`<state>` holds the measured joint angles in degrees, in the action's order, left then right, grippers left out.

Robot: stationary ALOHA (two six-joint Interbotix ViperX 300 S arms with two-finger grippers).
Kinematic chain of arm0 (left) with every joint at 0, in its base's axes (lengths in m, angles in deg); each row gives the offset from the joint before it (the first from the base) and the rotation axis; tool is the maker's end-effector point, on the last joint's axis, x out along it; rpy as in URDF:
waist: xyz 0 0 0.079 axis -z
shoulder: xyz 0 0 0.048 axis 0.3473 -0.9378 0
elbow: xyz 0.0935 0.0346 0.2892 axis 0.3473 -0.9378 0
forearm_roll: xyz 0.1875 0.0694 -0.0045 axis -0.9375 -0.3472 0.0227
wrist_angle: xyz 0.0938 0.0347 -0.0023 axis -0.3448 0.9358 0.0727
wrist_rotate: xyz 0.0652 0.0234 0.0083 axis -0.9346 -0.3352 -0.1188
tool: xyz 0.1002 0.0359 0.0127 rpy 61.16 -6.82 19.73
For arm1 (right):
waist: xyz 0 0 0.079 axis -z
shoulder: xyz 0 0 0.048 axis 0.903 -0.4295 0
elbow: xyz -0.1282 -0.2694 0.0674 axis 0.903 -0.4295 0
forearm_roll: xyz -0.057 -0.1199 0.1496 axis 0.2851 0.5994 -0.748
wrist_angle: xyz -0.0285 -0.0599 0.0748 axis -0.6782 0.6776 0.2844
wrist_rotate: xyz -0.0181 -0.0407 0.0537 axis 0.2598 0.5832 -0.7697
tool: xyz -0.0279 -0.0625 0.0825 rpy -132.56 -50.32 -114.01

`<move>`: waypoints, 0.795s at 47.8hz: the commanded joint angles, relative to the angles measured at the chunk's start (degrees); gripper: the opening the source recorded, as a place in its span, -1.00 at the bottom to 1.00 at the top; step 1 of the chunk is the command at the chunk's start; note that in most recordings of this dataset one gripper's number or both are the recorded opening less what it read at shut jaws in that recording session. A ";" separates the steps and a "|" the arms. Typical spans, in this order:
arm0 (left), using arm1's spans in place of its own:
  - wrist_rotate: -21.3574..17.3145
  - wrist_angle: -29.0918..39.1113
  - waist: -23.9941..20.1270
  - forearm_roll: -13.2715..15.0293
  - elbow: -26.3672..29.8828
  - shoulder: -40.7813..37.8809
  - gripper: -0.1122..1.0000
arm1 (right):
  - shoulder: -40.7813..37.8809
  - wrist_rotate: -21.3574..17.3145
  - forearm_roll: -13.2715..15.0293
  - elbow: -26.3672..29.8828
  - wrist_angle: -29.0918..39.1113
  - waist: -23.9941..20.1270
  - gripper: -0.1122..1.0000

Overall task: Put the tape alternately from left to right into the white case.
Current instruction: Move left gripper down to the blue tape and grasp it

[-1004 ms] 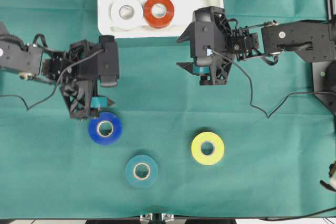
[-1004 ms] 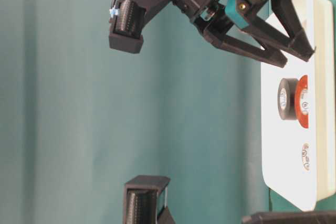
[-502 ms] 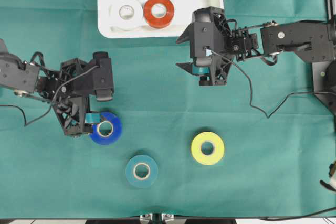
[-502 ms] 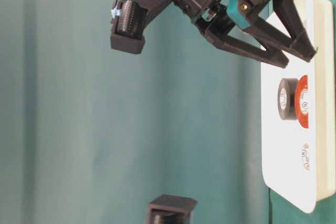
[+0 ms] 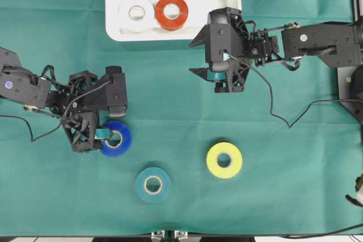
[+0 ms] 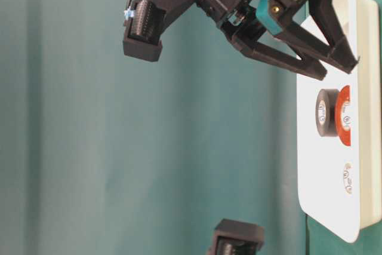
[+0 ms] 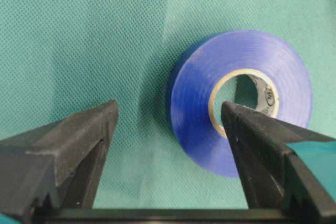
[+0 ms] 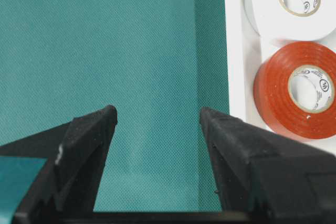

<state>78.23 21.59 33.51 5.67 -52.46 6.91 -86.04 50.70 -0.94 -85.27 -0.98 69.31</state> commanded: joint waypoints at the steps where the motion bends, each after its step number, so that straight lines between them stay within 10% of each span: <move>1: 0.09 -1.14 0.26 0.18 1.32 -0.09 0.83 | 0.62 -0.09 0.09 1.14 -0.44 -0.09 0.47; 28: 0.09 -1.23 0.26 0.18 1.67 -1.85 0.77 | 0.62 -0.09 0.09 1.41 -0.26 -0.09 0.47; 38: -0.44 -0.53 0.70 0.09 1.76 -1.67 0.06 | 0.62 -0.09 0.09 1.41 -0.26 -0.09 0.47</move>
<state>77.88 20.80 33.77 5.75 -51.40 4.54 -85.95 50.70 -0.85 -85.10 -0.89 69.31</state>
